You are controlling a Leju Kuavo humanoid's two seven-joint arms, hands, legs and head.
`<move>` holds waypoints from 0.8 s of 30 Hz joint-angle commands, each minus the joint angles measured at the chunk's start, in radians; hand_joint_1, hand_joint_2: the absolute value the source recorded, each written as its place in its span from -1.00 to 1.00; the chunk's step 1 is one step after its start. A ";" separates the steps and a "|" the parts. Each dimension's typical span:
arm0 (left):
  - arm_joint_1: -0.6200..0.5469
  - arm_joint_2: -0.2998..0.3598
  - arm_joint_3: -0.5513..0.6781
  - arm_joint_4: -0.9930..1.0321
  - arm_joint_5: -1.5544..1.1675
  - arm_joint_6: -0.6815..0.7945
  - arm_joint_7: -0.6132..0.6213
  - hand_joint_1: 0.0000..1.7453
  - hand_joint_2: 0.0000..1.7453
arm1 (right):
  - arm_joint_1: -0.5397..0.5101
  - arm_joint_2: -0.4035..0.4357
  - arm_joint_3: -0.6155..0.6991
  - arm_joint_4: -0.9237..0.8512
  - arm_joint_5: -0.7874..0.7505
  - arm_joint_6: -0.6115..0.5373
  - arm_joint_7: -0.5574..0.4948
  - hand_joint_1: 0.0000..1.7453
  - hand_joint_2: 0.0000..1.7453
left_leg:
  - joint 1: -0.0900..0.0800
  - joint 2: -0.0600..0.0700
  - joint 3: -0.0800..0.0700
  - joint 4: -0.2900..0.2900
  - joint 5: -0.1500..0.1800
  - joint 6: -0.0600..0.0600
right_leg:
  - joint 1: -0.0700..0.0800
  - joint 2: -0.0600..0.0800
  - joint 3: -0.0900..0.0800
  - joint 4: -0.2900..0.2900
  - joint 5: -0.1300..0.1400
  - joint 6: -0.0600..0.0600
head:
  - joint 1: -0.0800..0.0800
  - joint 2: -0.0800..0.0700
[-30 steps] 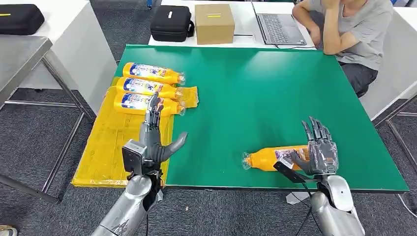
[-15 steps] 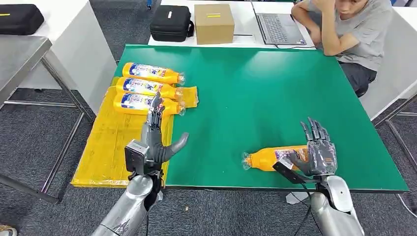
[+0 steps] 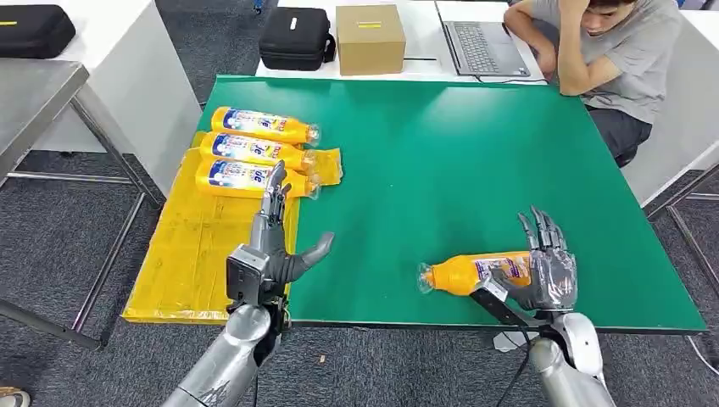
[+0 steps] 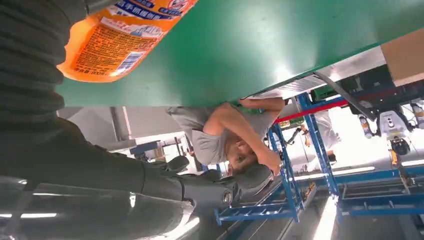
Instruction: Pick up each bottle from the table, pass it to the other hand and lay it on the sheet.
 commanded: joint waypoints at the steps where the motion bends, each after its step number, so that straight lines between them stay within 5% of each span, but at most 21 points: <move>1: -0.039 0.016 -0.031 0.050 -0.001 -0.001 0.003 -1.00 1.00 | -0.018 0.012 0.020 0.017 -0.002 -0.009 -0.005 -1.00 1.00 | 0.000 0.001 0.003 0.000 -0.001 -0.002 | 0.000 0.001 0.002 0.000 -0.001 -0.001 | 0.000 0.000; 24: -0.070 0.013 -0.056 0.051 0.009 0.003 0.003 -1.00 1.00 | 0.009 -0.022 0.050 -0.179 -0.041 -0.044 -0.044 -1.00 1.00 | 0.000 0.001 0.002 0.000 -0.002 -0.002 | 0.000 0.001 0.002 0.001 -0.002 -0.002 | 0.000 0.000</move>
